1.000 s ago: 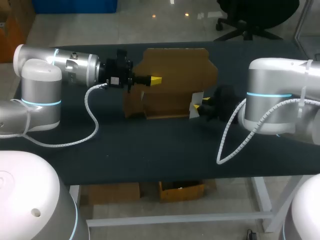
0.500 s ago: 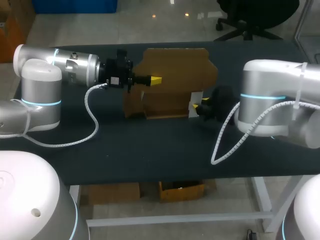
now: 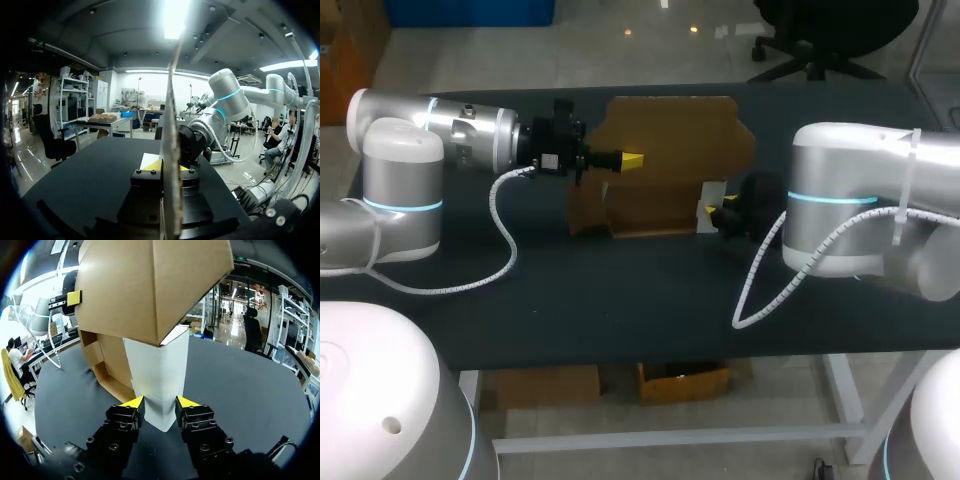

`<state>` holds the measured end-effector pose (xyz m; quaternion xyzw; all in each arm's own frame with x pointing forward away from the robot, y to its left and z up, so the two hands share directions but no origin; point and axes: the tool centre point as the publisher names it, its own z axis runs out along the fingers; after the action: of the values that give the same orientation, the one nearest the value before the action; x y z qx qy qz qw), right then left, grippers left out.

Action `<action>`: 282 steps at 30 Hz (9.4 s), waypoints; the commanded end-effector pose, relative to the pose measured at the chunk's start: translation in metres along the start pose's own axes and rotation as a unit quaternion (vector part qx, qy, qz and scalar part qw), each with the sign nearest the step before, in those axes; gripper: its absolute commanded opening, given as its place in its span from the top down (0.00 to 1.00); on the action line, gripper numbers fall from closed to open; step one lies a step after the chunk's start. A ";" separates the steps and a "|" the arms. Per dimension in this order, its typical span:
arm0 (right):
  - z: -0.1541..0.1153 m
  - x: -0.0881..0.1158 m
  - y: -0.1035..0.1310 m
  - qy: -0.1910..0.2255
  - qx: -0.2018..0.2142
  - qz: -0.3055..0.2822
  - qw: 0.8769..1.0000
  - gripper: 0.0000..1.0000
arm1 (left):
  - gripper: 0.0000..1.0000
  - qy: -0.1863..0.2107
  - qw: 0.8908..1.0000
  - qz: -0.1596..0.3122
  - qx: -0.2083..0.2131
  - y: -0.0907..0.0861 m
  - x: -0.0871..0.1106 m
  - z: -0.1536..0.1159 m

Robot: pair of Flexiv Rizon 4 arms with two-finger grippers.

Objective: Assemble the packaging by folding the flat box into shape, placing the metal phone stand inside, and closing the box properly

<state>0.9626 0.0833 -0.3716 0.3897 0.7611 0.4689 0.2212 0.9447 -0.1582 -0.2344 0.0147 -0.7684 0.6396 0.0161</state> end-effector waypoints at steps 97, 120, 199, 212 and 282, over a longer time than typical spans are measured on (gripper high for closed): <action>0.019 -0.006 0.007 -0.122 -0.052 0.094 0.987 0.84 | 1.00 0.002 1.000 0.000 -0.001 0.006 -0.001 0.002; 0.023 -0.012 0.010 -0.132 -0.052 0.097 0.985 0.73 | 1.00 0.002 1.000 0.000 -0.001 0.006 -0.001 0.002; 0.030 -0.019 0.021 -0.122 -0.035 0.091 0.988 1.00 | 0.00 -0.010 0.999 0.038 -0.031 -0.007 0.003 -0.005; 0.005 -0.025 0.021 -0.107 0.010 0.121 0.987 1.00 | 0.00 -0.021 0.989 0.111 -0.091 -0.029 0.009 -0.033; -0.056 -0.024 0.020 0.034 0.228 0.154 0.961 1.00 | 0.00 0.025 0.939 0.235 -0.248 -0.050 0.045 -0.128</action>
<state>0.9445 0.0395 -0.3342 0.5207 0.7456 0.4068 0.0863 0.9014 -0.0390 -0.1612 -0.1866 -0.8820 0.4171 -0.1150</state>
